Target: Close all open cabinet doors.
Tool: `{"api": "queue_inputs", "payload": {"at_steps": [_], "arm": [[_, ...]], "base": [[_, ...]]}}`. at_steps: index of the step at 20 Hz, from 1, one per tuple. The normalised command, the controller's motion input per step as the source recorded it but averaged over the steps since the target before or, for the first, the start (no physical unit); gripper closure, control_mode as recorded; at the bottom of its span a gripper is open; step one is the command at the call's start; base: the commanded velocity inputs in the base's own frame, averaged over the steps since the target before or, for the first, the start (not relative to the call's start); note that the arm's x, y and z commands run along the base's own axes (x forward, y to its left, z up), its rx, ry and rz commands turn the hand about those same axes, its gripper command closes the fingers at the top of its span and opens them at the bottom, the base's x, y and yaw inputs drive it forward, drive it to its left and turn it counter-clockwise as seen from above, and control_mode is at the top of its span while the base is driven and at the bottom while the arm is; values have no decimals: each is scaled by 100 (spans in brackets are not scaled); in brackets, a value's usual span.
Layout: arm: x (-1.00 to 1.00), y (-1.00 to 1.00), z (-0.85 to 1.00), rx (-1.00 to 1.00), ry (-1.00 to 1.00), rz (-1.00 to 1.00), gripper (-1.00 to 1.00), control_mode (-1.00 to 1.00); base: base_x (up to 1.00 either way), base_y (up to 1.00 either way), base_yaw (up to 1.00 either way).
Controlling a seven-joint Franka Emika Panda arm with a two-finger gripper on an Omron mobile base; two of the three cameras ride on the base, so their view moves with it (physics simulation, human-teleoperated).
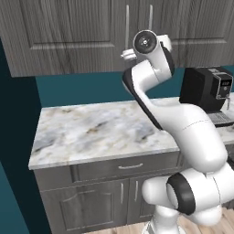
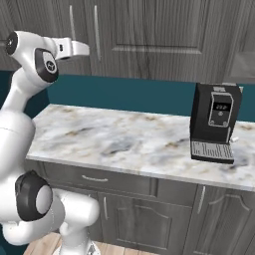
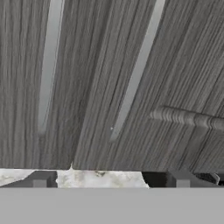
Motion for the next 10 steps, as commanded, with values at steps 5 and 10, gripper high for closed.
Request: {"api": "queue_inputs", "payload": {"at_steps": [5, 10], "arm": [[-48, -40, -6, 8, 26, -12, -100, -100], [-65, -7, -28, 15, 21, -16, -100, -100]], "base": [[0, 0, 0], [0, 0, 0]]}}
